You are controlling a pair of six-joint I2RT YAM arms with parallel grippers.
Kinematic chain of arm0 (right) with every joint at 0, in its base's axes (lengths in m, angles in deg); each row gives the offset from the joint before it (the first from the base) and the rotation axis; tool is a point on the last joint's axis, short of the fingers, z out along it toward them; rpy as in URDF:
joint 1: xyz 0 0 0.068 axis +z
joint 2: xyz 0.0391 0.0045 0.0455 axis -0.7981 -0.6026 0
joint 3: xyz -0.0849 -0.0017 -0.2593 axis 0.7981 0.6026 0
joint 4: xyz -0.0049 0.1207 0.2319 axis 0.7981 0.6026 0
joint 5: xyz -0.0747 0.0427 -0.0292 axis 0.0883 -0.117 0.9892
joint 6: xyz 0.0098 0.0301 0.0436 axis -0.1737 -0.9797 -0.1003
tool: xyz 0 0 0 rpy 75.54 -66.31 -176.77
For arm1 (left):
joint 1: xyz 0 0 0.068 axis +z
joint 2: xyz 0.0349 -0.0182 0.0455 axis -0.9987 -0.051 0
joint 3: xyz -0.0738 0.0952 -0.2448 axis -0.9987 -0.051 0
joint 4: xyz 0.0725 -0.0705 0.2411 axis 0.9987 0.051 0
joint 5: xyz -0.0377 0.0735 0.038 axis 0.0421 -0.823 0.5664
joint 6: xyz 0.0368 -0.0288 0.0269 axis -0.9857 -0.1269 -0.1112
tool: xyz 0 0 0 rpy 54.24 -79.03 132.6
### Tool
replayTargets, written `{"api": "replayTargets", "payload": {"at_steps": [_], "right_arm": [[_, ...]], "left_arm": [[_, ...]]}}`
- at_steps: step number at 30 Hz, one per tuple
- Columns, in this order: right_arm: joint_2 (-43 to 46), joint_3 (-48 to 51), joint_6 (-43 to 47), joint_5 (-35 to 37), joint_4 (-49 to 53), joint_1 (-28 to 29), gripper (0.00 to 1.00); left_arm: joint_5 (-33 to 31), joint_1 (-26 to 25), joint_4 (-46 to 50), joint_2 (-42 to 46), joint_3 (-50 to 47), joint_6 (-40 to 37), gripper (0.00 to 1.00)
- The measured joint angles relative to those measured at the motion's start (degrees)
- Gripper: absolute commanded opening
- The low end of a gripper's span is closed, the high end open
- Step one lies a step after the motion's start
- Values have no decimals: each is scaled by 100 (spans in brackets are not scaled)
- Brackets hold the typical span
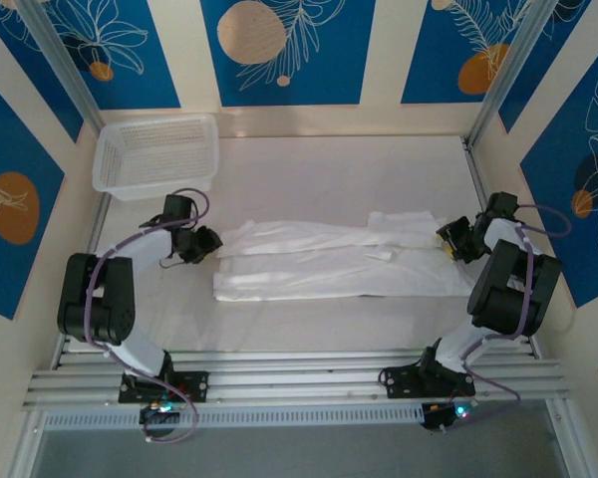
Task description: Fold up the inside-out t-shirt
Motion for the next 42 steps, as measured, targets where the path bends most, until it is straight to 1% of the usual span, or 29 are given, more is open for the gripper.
{"api": "replayTargets", "payload": {"at_steps": [3, 6, 10, 13, 17, 21, 24, 29, 36, 42], "right_arm": [[195, -378, 140, 238, 103, 208, 49], [31, -1117, 378, 417, 251, 564, 50], [-767, -2247, 682, 782, 409, 970, 52], [-1580, -2946, 944, 1169, 680, 1191, 53], [-2555, -3648, 1318, 1558, 1126, 1261, 54], [-3171, -4207, 1561, 1615, 1578, 1261, 52], [-3324, -4433, 1606, 1661, 1829, 1263, 48], [-3324, -4478, 1613, 1725, 2072, 1285, 44], [-3324, -4478, 1617, 1720, 2184, 1290, 34], [-3471, -4640, 1611, 1692, 2341, 1287, 33]], "left_arm": [[0, -46, -9, 282, 24, -59, 37], [-33, -245, -9, 671, 114, -181, 39], [-46, -754, -48, 1071, 229, -326, 41], [-50, -1036, -46, 1252, 229, -459, 43], [-66, -1121, 15, 1235, 229, -595, 43], [-68, -1126, 15, 1156, 223, -608, 44], [-105, -1126, 28, 1095, 223, -605, 45], [-166, -1126, 39, 1064, 223, -603, 45], [-317, -1126, 131, 1064, 223, -608, 46], [-350, -1126, 168, 1067, 212, -605, 46]]}}
